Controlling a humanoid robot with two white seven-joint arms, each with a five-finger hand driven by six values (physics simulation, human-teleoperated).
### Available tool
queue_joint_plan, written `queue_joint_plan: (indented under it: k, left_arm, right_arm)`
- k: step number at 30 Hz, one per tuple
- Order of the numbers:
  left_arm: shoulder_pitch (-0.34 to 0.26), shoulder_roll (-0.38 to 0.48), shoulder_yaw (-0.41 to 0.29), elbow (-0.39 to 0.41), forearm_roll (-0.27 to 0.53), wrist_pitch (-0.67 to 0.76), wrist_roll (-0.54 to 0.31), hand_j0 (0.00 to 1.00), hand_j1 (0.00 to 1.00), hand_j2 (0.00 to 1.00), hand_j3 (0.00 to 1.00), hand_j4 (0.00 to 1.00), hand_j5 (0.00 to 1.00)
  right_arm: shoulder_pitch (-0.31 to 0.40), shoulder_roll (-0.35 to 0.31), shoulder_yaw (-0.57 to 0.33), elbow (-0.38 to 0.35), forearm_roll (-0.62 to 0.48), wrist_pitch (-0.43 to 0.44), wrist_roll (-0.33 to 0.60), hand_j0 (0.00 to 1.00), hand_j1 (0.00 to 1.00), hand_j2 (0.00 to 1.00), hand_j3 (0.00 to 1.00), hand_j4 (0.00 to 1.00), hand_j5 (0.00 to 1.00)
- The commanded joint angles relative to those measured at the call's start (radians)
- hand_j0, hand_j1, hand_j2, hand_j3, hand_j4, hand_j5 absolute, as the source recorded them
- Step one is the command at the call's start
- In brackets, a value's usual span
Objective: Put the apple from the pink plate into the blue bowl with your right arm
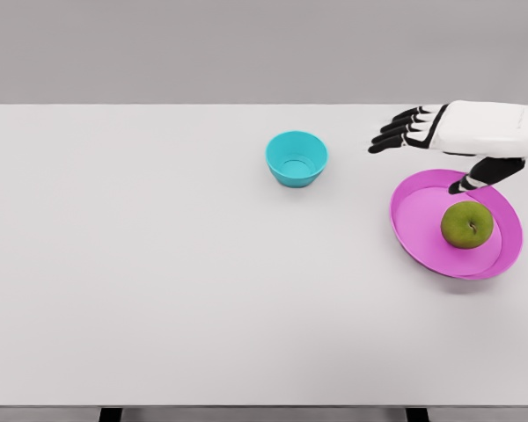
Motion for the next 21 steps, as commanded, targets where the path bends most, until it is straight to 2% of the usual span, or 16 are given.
queue_joint_plan:
  k: [1, 4, 7, 9, 16, 21]
  left_arm:
    - [0.000, 0.000, 0.000, 0.000, 0.000, 0.000, 0.000, 1.00, 1.00, 1.00, 1.00, 1.00, 1.00]
    - [0.000, 0.000, 0.000, 0.000, 0.000, 0.000, 0.000, 1.00, 1.00, 1.00, 1.00, 1.00, 1.00]
    - [0.000, 0.000, 0.000, 0.000, 0.000, 0.000, 0.000, 1.00, 1.00, 1.00, 1.00, 1.00, 1.00]
    - [0.000, 0.000, 0.000, 0.000, 0.000, 0.000, 0.000, 1.00, 1.00, 1.00, 1.00, 1.00, 1.00]
    - [0.000, 0.000, 0.000, 0.000, 0.000, 0.000, 0.000, 1.00, 1.00, 1.00, 1.00, 1.00, 1.00]
    - [0.000, 0.000, 0.000, 0.000, 0.000, 0.000, 0.000, 1.00, 1.00, 1.00, 1.00, 1.00, 1.00]
  right_arm:
    - [0.000, -0.069, 0.025, 0.002, -0.012, -0.001, -0.023, 1.00, 1.00, 1.00, 1.00, 1.00, 1.00]
    - [0.006, -0.075, 0.071, 0.014, -0.015, -0.001, -0.023, 1.00, 1.00, 1.00, 1.00, 1.00, 1.00]
    - [0.014, -0.129, 0.077, 0.046, -0.017, -0.001, -0.022, 1.00, 1.00, 1.00, 1.00, 1.00, 1.00]
    - [0.018, -0.121, 0.129, 0.069, -0.010, -0.001, -0.022, 1.00, 1.00, 1.00, 1.00, 1.00, 1.00]
    - [0.020, -0.107, 0.211, 0.068, 0.022, -0.001, -0.011, 1.00, 1.00, 1.00, 1.00, 1.00, 1.00]
    - [0.020, -0.100, 0.217, 0.077, 0.025, -0.001, -0.019, 1.00, 1.00, 1.00, 1.00, 1.00, 1.00]
